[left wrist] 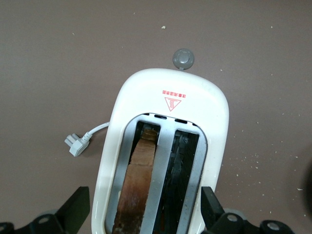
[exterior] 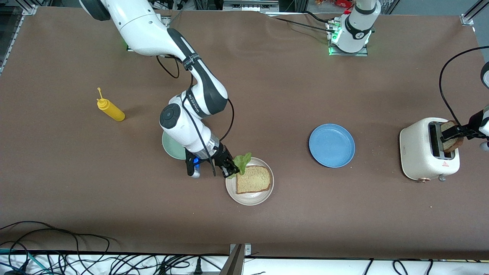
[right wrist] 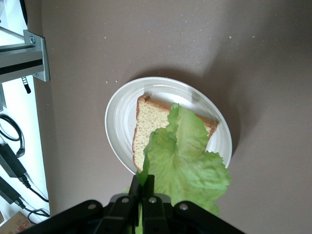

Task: Make sandwich on beige plate with both arms
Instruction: 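Carry the lettuce with the right gripper over the bread on the beige plate, then open the right gripper to drop the lettuce onto the bread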

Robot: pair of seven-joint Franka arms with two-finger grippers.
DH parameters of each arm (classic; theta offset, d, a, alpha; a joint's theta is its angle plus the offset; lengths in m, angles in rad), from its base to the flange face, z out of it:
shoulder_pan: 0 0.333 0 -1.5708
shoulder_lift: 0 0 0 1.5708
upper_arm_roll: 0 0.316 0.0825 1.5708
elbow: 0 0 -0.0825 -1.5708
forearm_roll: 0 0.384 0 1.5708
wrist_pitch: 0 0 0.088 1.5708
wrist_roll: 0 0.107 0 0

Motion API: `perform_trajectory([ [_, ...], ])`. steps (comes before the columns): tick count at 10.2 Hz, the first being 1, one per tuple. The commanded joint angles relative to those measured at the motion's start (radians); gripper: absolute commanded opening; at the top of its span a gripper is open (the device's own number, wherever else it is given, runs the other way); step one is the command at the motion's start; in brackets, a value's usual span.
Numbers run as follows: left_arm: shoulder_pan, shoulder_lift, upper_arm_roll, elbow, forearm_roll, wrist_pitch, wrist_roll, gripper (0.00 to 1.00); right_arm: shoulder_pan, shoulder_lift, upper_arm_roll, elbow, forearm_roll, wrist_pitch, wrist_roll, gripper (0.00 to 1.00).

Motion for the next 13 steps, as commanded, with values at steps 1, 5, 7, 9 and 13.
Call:
perform_trajectory([
  [1, 0.009, -0.021, -0.008, -0.016, 0.021, 0.0, 0.012, 1.0, 0.0, 0.024, 0.0, 0.043, -0.017, -0.007, 0.0, 0.01],
  [5, 0.009, -0.021, -0.008, -0.016, 0.021, 0.0, 0.011, 1.0, 0.0, 0.03, 0.0, 0.043, -0.017, -0.007, 0.008, 0.99],
  [7, 0.009, -0.021, -0.008, -0.016, 0.021, 0.0, 0.009, 1.0, 0.003, 0.031, 0.002, 0.043, -0.018, -0.007, 0.009, 1.0],
  [9, 0.009, -0.021, -0.008, -0.016, 0.021, 0.0, 0.008, 1.0, 0.0, 0.03, 0.0, 0.043, -0.018, -0.008, 0.008, 1.0],
  [13, 0.009, -0.021, -0.008, -0.016, 0.021, 0.0, 0.006, 1.0, -0.06, -0.03, -0.02, 0.051, -0.09, -0.234, -0.137, 0.98],
])
